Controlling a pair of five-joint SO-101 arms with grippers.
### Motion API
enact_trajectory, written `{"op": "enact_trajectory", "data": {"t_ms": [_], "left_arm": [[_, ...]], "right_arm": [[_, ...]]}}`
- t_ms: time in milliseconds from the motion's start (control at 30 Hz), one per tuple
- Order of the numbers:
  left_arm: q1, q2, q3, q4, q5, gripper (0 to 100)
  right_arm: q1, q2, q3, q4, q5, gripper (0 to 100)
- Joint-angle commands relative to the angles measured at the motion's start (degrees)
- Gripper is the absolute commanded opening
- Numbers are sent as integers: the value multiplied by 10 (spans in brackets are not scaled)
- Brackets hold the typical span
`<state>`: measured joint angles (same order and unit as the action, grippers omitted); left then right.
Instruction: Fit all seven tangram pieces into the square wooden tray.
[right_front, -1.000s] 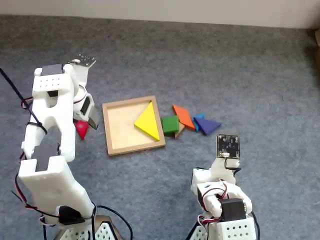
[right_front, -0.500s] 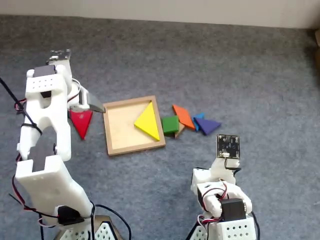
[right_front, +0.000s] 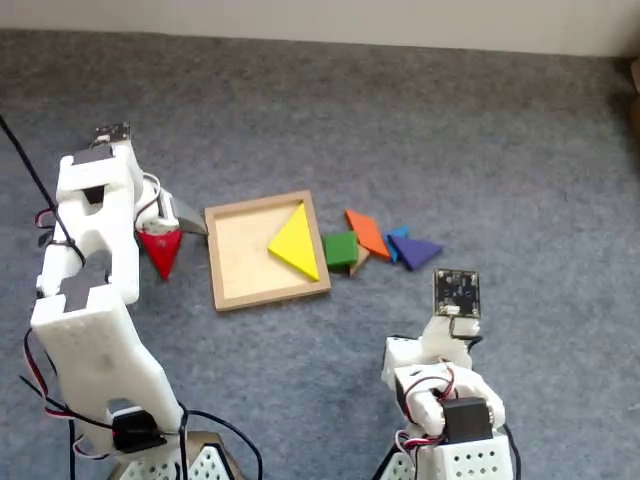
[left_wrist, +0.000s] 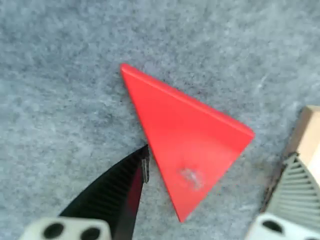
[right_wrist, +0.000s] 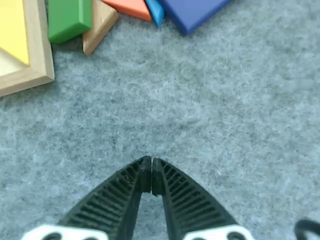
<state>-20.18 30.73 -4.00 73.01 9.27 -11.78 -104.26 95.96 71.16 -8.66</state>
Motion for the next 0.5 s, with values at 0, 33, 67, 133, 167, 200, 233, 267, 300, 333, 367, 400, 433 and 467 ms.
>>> {"op": "enact_trajectory", "data": {"t_ms": [0,33,67,133,167,200,233,267,300,333,367,400,433,467], "left_arm": [[-3,1,-19,-12,3,316],[-4,1,-22,-15,3,302],[-4,1,-25,-16,4,295],[-6,0,-27,-15,4,302],[-6,0,-27,-15,5,308],[-6,0,-27,-16,5,316],[-6,0,-27,-16,7,322],[-6,1,-28,-16,18,330],[-5,1,-28,-17,34,339],[-5,1,-28,-18,44,351],[-3,3,-28,-25,50,362],[-2,4,-28,-29,52,368],[-2,5,-28,-34,54,369],[-1,5,-28,-39,54,368]], "right_arm": [[7,-8,58,3,6,22],[7,-8,58,3,6,22],[7,-8,58,3,6,22],[7,-8,58,3,6,22],[7,-8,58,3,6,22],[7,-8,58,3,6,22],[7,-8,58,3,6,22],[7,-8,58,3,6,22],[7,-8,58,3,6,22],[7,-8,58,3,6,22],[7,-8,58,3,6,22],[7,-8,58,3,6,22],[7,-8,58,3,6,22],[7,-8,58,3,6,22]]}}
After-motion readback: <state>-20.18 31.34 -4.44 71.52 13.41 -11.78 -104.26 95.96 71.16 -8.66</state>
